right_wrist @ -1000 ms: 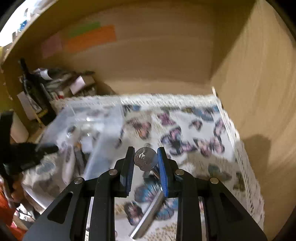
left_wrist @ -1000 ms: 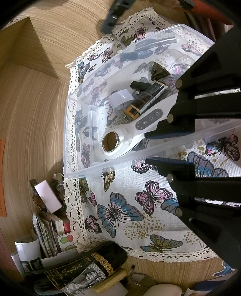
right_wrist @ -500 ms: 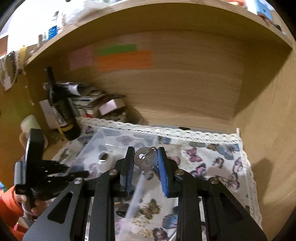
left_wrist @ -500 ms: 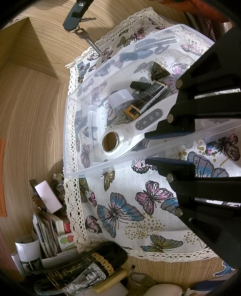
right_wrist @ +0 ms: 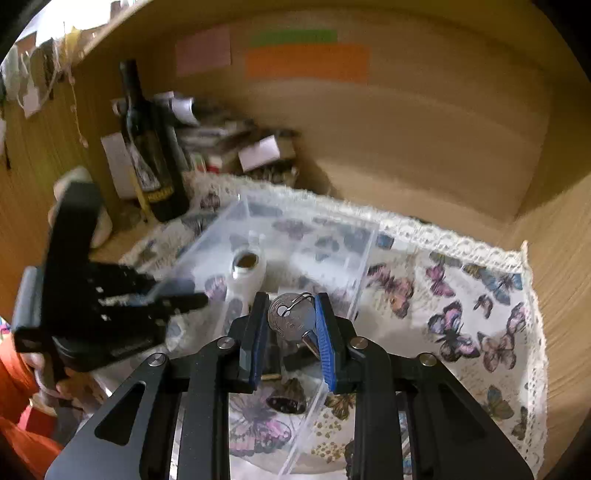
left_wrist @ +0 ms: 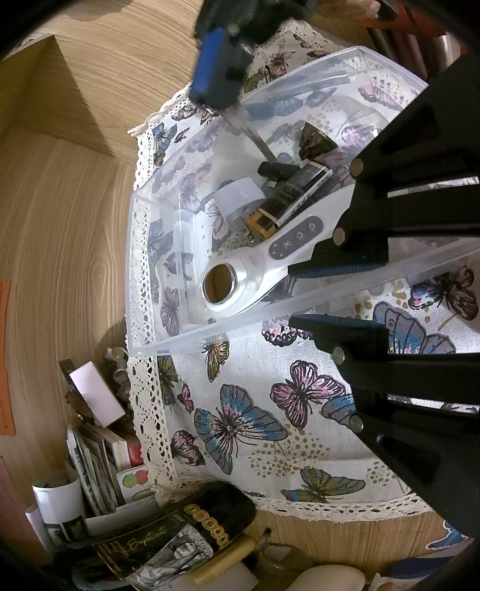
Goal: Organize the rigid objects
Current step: 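Lower the keys into the clear box with the right tool and release, then grasp the silver cylinder on the cloth with the right tool and lift, then lay the silver cylinder into the clear box with the right tool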
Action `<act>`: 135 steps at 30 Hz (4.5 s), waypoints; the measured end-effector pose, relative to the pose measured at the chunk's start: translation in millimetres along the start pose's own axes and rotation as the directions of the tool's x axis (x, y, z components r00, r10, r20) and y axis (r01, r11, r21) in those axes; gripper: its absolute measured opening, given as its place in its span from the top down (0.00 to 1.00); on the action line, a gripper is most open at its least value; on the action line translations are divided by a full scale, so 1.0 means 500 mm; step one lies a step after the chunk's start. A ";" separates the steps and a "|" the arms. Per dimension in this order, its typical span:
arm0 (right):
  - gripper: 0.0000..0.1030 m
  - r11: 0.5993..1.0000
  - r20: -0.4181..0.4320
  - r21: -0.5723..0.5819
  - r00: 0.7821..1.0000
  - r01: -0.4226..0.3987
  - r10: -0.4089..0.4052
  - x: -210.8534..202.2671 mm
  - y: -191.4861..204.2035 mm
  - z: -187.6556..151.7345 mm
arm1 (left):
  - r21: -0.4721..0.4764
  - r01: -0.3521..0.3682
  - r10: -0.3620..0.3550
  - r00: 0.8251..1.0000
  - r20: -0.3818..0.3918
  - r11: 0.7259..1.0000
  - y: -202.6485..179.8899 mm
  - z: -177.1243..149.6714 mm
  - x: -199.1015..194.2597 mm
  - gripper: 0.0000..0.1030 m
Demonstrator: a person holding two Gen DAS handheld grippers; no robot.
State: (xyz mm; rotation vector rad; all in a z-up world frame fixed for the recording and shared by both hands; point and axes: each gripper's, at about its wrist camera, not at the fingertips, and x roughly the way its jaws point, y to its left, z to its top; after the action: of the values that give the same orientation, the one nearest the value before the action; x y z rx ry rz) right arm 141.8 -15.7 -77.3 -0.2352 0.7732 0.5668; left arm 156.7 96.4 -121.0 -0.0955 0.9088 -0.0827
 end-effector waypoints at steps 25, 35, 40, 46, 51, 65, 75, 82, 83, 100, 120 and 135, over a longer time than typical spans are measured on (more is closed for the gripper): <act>0.55 0.997 0.014 -0.009 0.997 0.082 -0.082 -0.012 -0.004 -0.004 | -0.004 0.002 -0.002 1.000 -0.001 1.000 0.000 0.001 0.001 0.81; 0.51 0.977 0.030 0.101 0.981 0.186 -0.190 -0.074 -0.075 -0.036 | -0.002 0.002 -0.002 1.000 -0.001 1.000 0.000 0.001 0.001 0.81; 0.51 0.956 -0.033 0.144 0.967 0.254 -0.252 -0.068 -0.109 -0.083 | -0.007 0.005 -0.005 1.000 0.001 1.000 0.001 0.002 0.001 0.81; 0.50 0.929 -0.119 0.234 0.956 0.288 -0.267 -0.037 -0.150 -0.141 | -0.009 0.008 -0.008 1.000 0.004 1.000 0.004 0.000 0.000 0.81; 0.50 0.910 -0.199 0.282 0.946 0.305 -0.255 -0.012 -0.163 -0.196 | -0.009 0.009 -0.009 1.000 0.002 1.000 0.004 0.001 0.000 0.81; 0.86 0.873 -0.167 0.353 0.941 0.336 -0.294 -0.026 -0.169 -0.245 | -0.009 0.008 -0.008 1.000 0.001 1.000 0.006 -0.003 -0.001 0.81; 0.86 0.880 -0.095 0.377 0.958 0.287 -0.272 -0.045 -0.174 -0.204 | -0.010 0.004 -0.004 1.000 -0.002 1.000 0.003 -0.002 -0.001 0.81; 0.86 0.901 0.008 0.381 0.974 0.207 -0.227 -0.070 -0.157 -0.150 | -0.012 0.002 -0.002 1.000 -0.002 1.000 0.003 0.000 -0.002 0.81; 0.86 0.905 0.027 0.374 0.973 0.201 -0.227 -0.074 -0.150 -0.141 | -0.014 0.004 -0.004 1.000 -0.002 1.000 0.004 0.000 -0.002 0.81; 0.86 0.983 0.173 0.173 0.981 0.057 -0.088 -0.081 -0.045 0.000 | -0.012 0.005 -0.005 1.000 0.000 1.000 0.003 0.000 -0.002 0.81; 0.86 0.999 -0.140 -0.024 0.989 -0.047 0.044 0.072 0.011 0.006 | -0.012 0.005 -0.005 1.000 -0.001 1.000 0.001 0.001 -0.002 0.81; 0.86 0.996 -0.236 -0.064 0.971 -0.063 0.046 0.115 0.025 -0.003 | -0.010 0.005 -0.005 1.000 -0.001 1.000 0.001 0.001 -0.001 0.81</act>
State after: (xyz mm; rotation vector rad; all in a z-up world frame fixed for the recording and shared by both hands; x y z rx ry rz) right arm 166.9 16.6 -119.2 -0.3518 0.9914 0.6266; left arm 156.9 97.1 -120.2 -0.1071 0.9096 -0.0829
